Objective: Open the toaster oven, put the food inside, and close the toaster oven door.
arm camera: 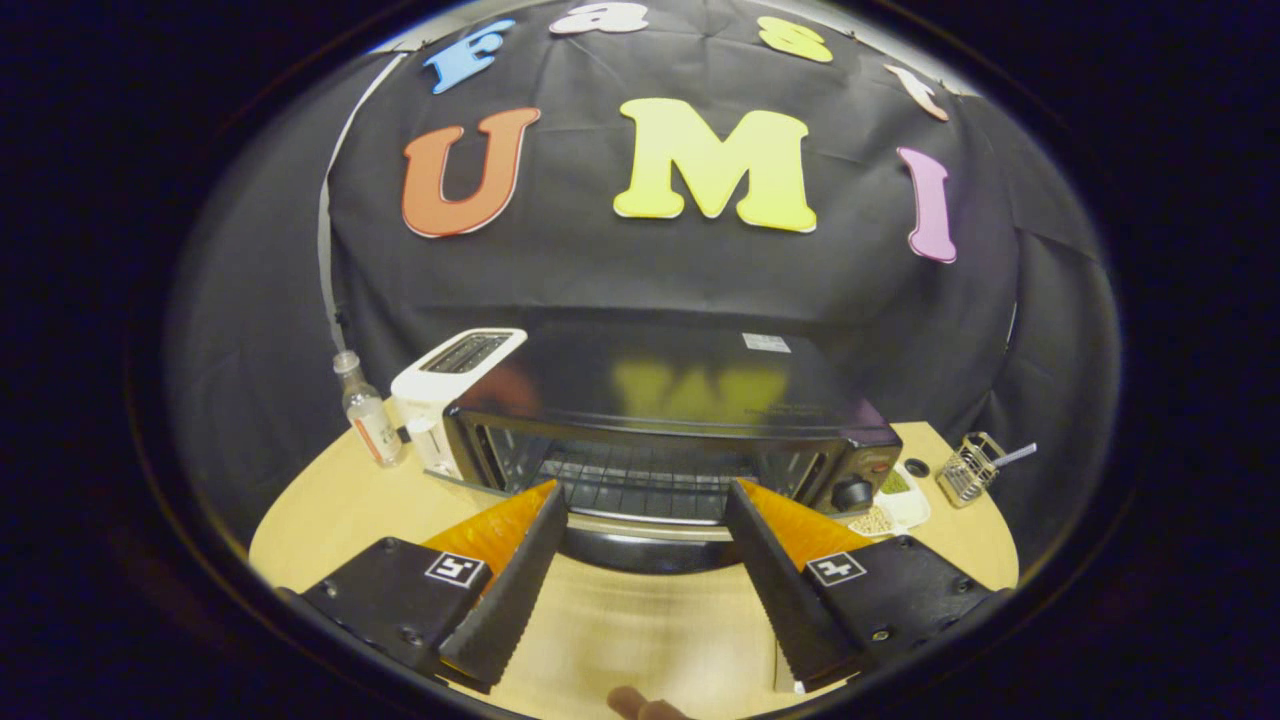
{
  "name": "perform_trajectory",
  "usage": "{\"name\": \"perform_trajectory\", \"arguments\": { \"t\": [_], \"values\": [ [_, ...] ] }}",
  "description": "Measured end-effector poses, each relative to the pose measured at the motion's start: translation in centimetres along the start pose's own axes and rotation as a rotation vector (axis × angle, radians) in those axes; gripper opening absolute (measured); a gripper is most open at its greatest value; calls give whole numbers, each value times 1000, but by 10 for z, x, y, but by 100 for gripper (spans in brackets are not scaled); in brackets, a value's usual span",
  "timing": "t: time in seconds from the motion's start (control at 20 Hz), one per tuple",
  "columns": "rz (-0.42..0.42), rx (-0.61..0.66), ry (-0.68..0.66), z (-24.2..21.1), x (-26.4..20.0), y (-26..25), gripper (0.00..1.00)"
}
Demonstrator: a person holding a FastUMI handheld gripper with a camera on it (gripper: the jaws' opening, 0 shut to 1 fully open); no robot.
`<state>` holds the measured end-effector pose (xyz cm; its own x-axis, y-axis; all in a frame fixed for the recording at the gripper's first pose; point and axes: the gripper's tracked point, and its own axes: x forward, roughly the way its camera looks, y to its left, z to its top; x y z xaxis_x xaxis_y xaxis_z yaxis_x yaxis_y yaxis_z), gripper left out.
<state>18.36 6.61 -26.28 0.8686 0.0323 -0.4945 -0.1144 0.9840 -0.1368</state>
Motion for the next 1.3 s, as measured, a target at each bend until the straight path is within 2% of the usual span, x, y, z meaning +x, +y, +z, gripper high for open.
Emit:
{"name": "perform_trajectory", "arguments": {
  "t": [0.5, 0.7, 0.95, 1.1, 1.3],
  "values": [
    [-10, -23, -21, -69, -28, 5, 100],
    [-13, -32, -78, -97, -30, 7, 100],
    [-21, 0, -27, -142, -25, 10, 100],
    [13, 47, 56, -167, -15, 16, 100],
    [47, 34, 41, -161, -17, 18, 100]
  ]
}}
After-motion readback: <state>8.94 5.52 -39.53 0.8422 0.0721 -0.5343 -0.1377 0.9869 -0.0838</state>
